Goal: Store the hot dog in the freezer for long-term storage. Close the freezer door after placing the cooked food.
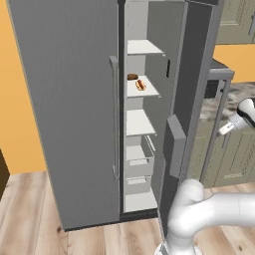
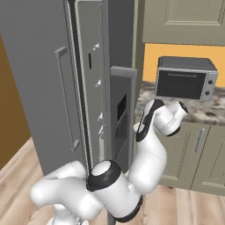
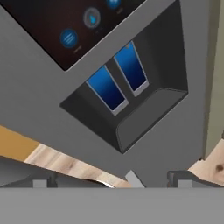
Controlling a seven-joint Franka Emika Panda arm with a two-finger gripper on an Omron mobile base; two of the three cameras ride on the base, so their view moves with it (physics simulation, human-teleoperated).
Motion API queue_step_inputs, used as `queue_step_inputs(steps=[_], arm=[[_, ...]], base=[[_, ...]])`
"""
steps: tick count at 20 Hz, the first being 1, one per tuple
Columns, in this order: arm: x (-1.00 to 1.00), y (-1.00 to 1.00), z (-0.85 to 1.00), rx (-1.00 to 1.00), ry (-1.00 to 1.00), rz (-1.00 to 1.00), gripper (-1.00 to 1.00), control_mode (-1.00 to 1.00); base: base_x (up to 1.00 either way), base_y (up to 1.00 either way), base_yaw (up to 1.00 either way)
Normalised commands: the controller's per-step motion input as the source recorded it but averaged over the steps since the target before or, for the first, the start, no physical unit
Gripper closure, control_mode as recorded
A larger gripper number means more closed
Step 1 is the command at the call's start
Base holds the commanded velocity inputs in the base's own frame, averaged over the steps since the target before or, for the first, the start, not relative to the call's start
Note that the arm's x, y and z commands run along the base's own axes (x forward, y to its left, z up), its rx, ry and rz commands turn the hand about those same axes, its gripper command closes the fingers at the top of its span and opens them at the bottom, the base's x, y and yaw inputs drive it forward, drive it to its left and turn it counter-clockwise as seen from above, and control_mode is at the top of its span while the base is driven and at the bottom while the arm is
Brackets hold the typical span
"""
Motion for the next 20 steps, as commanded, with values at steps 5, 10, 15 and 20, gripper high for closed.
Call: queue_step_inputs(steps=[5,10,15,20], arm=[[-0.22,0.81,-0.02,0.0,0.0,0.0,-1.0,-1.0],[-0.17,0.98,0.0,0.0,0.0,0.0,-1.0,-1.0],[-0.17,1.0,0.0,0.0,0.0,-0.02,-1.0,-1.0],[-0.13,0.99,0.0,-0.02,0.0,-0.09,-1.0,-1.0]], base=[[0.0,0.0,0.0],[0.0,0.0,0.0],[0.0,0.0,0.0],[0.0,0.0,0.0]])
